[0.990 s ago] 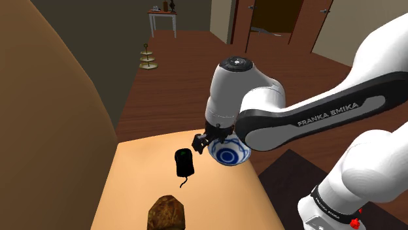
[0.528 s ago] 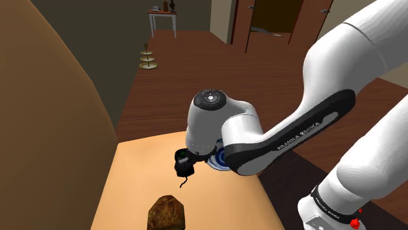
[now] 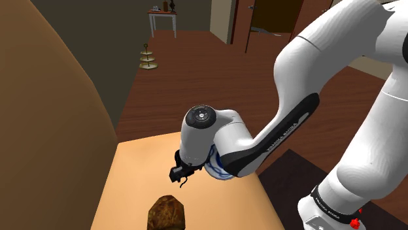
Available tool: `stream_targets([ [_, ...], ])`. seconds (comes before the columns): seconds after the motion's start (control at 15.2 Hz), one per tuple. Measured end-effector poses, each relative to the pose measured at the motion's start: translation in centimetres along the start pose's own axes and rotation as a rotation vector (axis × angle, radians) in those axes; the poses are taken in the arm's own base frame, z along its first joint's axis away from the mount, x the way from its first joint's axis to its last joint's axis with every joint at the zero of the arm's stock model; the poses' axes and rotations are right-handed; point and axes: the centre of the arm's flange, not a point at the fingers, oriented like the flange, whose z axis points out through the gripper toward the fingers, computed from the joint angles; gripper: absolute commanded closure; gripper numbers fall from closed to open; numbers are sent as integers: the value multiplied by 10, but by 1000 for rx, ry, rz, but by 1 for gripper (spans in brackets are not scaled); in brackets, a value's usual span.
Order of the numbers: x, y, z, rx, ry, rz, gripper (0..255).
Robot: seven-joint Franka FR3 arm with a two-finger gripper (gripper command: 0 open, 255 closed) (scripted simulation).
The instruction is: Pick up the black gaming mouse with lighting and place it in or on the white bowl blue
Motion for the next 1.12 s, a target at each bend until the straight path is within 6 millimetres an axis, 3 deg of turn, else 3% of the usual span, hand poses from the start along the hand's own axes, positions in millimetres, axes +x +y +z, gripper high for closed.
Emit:
stream_targets([
  [0.46, -1, 0, 9, 0, 1, -1, 0],
  [0.53, -1, 1, 9, 0, 1, -1, 255],
  [1.12, -1, 1, 9, 0, 2, -1, 255],
])
